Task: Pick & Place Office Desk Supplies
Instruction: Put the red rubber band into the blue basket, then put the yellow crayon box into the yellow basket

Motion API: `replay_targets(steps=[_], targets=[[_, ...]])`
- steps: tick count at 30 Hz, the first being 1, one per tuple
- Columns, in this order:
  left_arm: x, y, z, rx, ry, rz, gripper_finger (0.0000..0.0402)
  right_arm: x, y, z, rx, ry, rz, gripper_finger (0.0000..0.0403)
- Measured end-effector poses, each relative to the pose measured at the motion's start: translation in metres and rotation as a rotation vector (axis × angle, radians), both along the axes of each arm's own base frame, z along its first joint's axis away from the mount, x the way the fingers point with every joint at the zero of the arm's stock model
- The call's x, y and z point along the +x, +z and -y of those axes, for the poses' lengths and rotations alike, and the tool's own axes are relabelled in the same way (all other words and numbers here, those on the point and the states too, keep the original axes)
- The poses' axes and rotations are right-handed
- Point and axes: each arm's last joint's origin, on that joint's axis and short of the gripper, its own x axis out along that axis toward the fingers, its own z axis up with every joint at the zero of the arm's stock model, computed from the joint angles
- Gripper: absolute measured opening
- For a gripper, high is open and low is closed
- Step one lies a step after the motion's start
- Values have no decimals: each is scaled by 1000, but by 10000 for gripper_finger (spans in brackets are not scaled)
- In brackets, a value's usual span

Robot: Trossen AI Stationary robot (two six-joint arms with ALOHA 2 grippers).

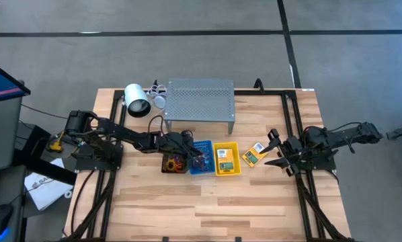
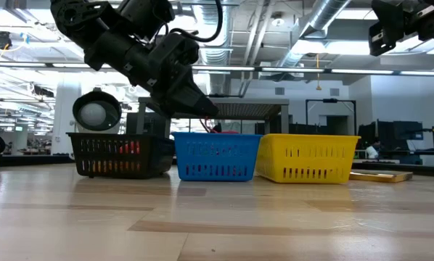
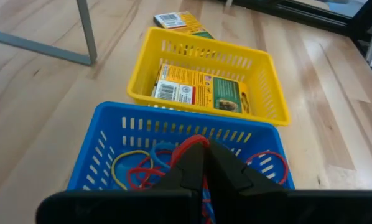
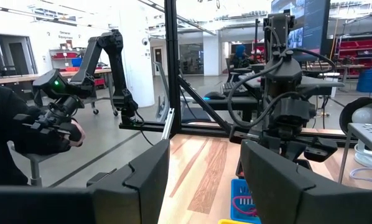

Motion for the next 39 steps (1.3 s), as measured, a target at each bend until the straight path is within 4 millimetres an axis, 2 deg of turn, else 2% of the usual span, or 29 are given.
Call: replay_targets(steps=[13, 30, 33, 39], targets=[[-3, -5, -1, -21, 15, -53, 43, 0, 0, 0, 0, 0, 0, 193], [-3, -5, -4, -80, -15, -57, 126, 0, -2, 0, -1, 0, -22, 193], [-4, -7, -6, -81, -8, -101, 135, 0, -2, 0, -1, 0, -24, 193], [5, 6, -7, -73, -5, -203, 141, 0, -2, 0, -2, 0, -24, 193]])
